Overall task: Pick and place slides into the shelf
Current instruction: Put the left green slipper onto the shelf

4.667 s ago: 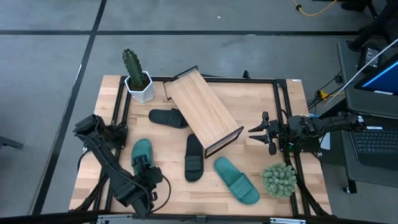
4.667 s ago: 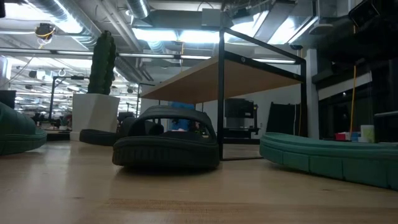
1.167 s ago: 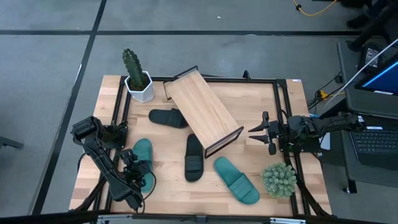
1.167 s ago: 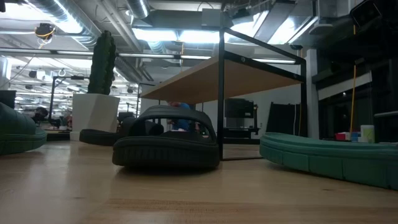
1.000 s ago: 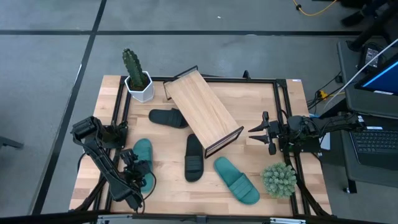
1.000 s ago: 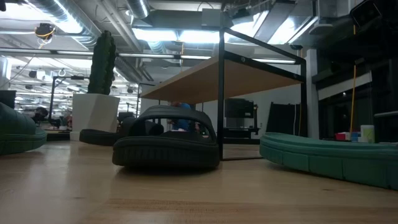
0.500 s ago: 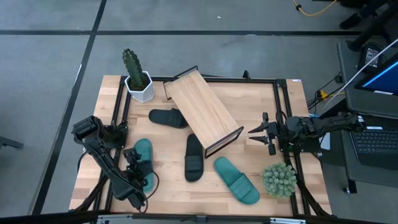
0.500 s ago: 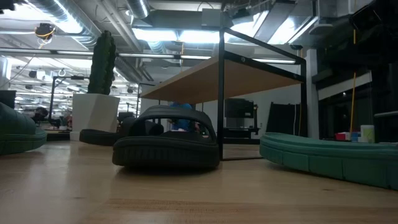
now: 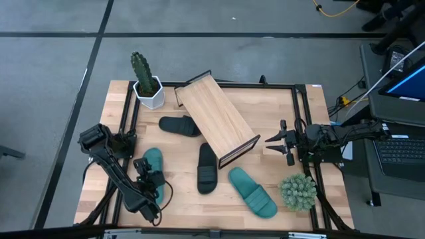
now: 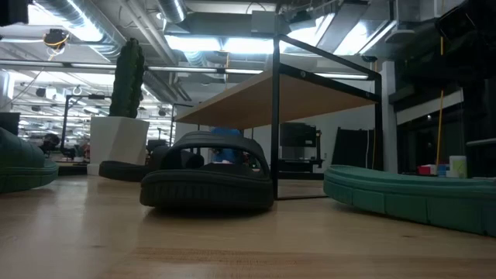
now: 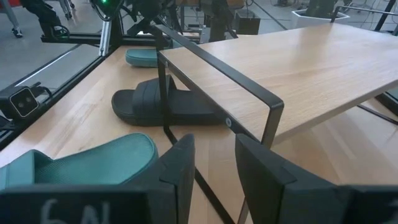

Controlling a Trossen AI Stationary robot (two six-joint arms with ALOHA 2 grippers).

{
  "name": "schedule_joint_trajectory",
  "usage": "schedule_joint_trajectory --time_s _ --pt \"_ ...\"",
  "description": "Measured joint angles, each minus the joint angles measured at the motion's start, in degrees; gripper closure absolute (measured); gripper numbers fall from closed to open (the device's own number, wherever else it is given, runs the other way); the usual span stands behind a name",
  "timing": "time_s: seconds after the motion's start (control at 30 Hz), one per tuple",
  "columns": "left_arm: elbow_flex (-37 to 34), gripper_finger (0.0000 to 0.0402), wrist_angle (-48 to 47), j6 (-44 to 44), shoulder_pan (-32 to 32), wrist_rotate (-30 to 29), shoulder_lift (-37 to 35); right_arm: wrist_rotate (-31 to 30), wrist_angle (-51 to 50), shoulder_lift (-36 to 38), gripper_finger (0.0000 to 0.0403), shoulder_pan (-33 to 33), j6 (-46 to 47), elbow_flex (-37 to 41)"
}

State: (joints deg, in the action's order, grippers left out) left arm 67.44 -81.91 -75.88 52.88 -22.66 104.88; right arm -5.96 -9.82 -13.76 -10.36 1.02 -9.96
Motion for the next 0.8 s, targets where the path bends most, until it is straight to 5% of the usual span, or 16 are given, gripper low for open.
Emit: schedule_joint_trajectory --time_s 0.53,0.8 --pt "0.0 0.0197 -2.1 1.5 -0.8 0.8 5.1 0.0 0.2 0.0 0.0286 0.0 0.2 0.0" --pt "0.0 0.0247 -1.2 1.5 -0.7 2.1 5.1 0.0 0.2 0.0 0.0286 0.0 0.2 0.0"
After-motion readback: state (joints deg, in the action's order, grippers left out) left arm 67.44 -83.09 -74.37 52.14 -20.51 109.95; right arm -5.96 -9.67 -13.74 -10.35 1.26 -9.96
